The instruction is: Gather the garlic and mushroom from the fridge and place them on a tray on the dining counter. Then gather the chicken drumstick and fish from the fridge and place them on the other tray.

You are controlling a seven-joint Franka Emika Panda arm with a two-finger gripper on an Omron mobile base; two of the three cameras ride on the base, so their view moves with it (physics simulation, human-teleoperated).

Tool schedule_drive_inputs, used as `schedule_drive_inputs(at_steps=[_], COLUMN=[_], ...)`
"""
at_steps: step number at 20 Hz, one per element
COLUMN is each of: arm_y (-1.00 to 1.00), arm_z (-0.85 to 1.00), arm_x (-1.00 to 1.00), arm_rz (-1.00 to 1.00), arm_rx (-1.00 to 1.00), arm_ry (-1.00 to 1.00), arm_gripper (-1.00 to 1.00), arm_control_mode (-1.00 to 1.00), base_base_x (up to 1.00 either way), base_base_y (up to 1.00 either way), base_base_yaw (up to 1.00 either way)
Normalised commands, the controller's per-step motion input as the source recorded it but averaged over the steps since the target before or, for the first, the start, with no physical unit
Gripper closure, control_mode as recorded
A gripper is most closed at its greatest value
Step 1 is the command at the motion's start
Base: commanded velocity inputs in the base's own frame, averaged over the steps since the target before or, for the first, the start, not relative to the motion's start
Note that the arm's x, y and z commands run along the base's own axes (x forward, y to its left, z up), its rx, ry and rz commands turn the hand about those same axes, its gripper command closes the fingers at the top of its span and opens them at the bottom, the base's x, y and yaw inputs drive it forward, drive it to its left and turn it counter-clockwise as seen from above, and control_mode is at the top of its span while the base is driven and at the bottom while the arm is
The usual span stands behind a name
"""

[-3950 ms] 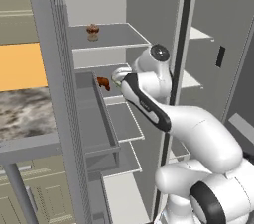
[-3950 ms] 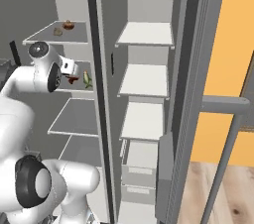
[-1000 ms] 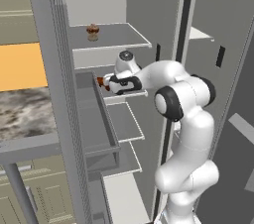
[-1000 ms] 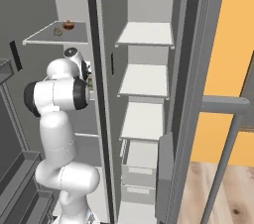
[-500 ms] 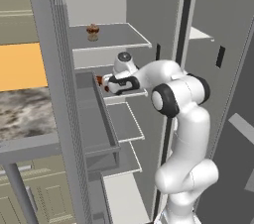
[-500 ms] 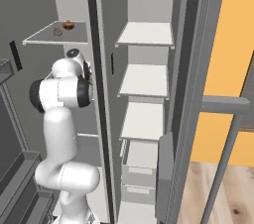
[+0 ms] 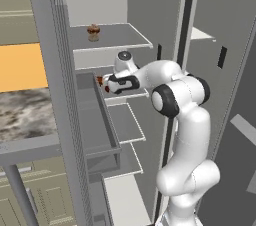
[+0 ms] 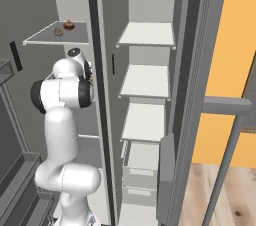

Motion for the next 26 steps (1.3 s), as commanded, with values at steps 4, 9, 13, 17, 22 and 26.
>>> schedule_drive_inputs(at_steps=[4, 9, 13, 17, 22, 26], arm_y=[-0.12, -0.11, -0.13, -0.20, -0.12, -0.03], arm_z=[-0.06, 0.21, 0.16, 0.48, 0.90, 0.94], arm_x=[-0.70, -0.93, -1.00, -1.00, -1.00, -0.95], arm_rz=[0.00, 0.00, 0.00, 0.00, 0.00, 0.00], arm_rx=[0.00, -0.01, 0.01, 0.05, 0.06, 0.05], arm_ry=[-0.07, -0.17, -0.13, -0.06, -0.02, 0.00], arm_gripper=[1.00, 1.00, 1.00, 1.00, 1.00, 1.00], arm_control_mode=[-1.00, -1.00, -1.00, -1.00, -1.00, -1.00], base_base_x=[0.00, 0.00, 0.00, 0.00, 0.00, 0.00], base_base_y=[0.00, 0.00, 0.00, 0.00, 0.00, 0.00], base_base_yaw=[0.00, 0.00, 0.00, 0.00, 0.00, 0.00])
